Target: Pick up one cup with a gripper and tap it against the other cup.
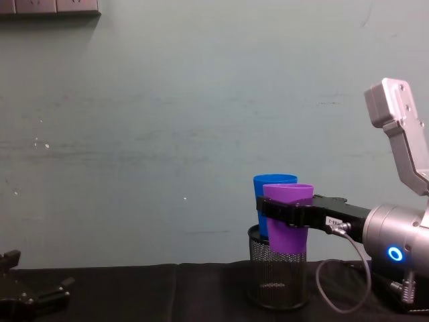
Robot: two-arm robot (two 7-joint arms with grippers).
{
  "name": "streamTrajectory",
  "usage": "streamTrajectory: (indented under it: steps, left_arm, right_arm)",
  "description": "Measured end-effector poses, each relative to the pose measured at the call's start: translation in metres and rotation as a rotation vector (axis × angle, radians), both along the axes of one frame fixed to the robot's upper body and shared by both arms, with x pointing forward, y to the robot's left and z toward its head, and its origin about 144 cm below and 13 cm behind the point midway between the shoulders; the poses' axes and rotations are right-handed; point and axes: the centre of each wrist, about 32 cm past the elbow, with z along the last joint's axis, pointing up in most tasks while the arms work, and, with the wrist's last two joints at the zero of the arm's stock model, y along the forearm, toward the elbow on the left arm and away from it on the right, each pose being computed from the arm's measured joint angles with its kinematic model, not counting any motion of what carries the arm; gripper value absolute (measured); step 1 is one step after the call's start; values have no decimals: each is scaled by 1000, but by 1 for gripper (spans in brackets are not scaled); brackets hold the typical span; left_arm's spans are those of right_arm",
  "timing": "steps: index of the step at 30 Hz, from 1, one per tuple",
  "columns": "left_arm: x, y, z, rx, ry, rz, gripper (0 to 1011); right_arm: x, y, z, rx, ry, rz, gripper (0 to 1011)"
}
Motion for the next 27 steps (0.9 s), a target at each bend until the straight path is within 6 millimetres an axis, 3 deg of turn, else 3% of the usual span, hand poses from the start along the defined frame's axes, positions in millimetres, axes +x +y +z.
streamTrajectory:
  steps: [27]
  left_arm:
    - [0, 0, 0, 0, 0, 0, 1000]
  right_arm:
    - [0, 0, 0, -1, 1, 2, 729]
